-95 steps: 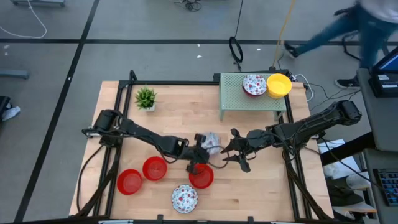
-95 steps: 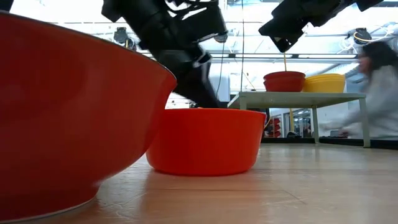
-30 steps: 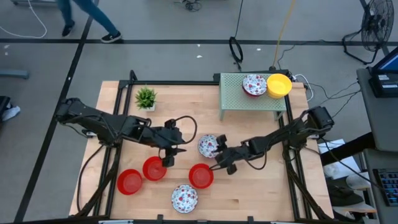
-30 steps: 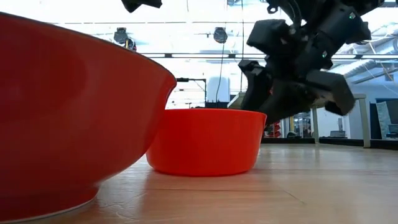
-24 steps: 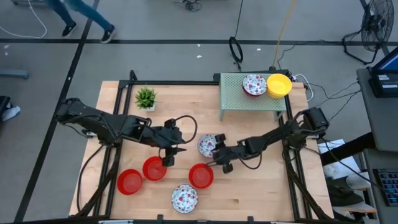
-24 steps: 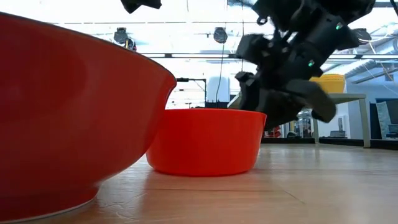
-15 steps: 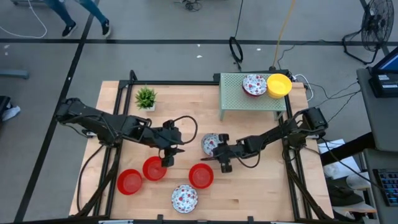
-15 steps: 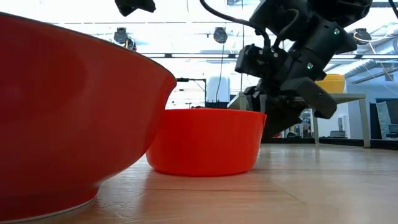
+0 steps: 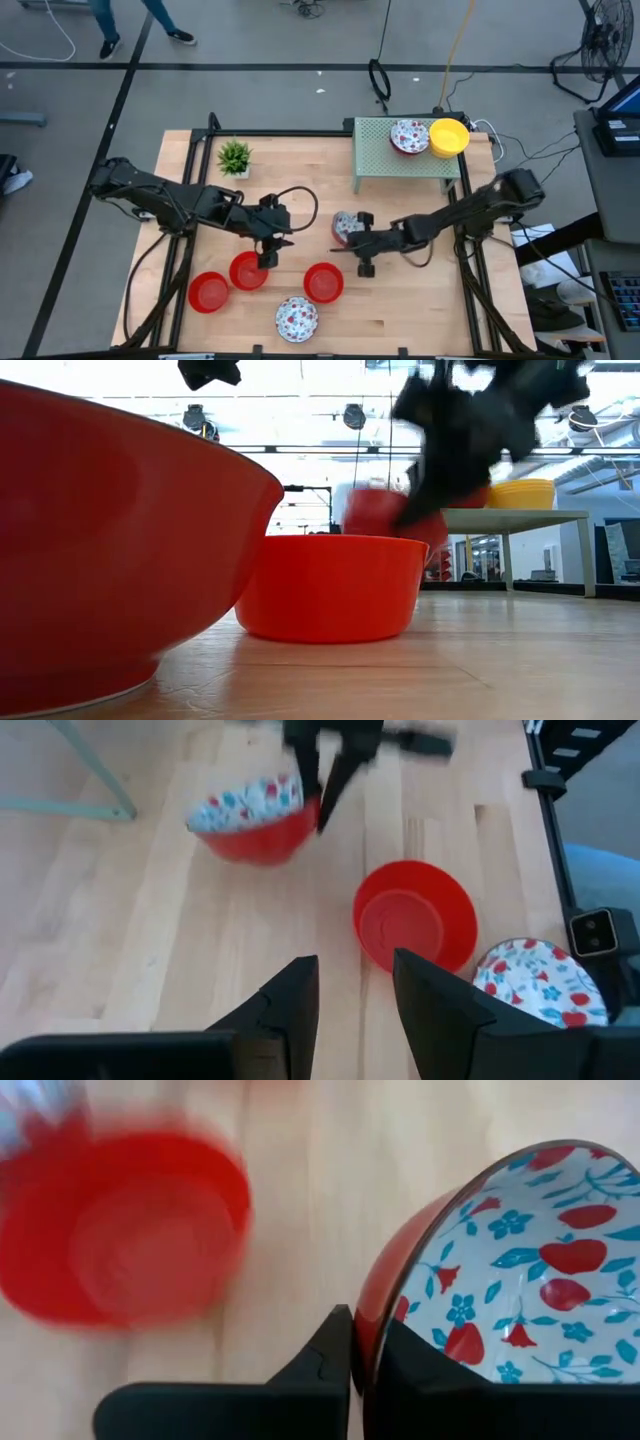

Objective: Pick & Place Mini bowls
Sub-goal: Stack the white pattern bowl on the stacked white pattern bowl on the shelf

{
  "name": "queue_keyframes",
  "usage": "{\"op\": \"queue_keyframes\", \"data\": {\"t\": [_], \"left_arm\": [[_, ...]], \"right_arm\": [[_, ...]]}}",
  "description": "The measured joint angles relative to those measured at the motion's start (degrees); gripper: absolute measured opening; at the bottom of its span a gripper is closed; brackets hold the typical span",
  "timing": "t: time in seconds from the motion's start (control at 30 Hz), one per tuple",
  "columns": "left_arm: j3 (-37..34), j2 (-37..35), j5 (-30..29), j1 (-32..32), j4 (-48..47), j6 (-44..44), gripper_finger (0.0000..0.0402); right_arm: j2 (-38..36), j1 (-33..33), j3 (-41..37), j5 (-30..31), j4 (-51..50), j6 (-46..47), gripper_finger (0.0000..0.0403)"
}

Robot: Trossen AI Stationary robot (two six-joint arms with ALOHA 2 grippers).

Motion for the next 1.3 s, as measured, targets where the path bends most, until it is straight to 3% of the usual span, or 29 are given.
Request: {"op": "queue_keyframes", "data": {"t": [0.23,0.53,0.63,0.8,0.97,1.1,1.3], "left_arm": [[0.0,0.0,0.2,-0.1,-0.3,-0.5,0.0131],[0.0,0.0,-0.2,-0.1,-0.2,1.0,0.0131],[0.0,0.0,-0.5,-0.1,-0.2,2.2,0.0131],[0.0,0.0,-0.8,0.3,-0.1,3.9,0.0131],[0.0,0.0,-0.9,0.9,-0.1,4.0,0.0131],[0.0,0.0,-0.9,1.4,-0.1,5.6,0.0131],[0.0,0.0,-1.0,1.9,-0.1,7.0,0.0131]], "right_arm": [[-15.1,-0.1,0.1,3.9,-3.9,0.1,0.0004],[-29.9,-7.6,1.7,20.5,-17.6,-6.0,0.0003],[-30.5,-13.1,5.9,23.7,-25.0,-7.6,0.0003],[-28.9,-22.6,13.3,23.3,-33.0,-9.6,0.0003],[-26.2,-31.1,17.2,21.3,-43.0,-5.5,0.0003],[-24.0,-35.4,17.7,17.0,-45.1,-3.3,0.0005],[-20.5,-37.6,17.8,16.9,-45.5,-5.5,0.0008]]}}
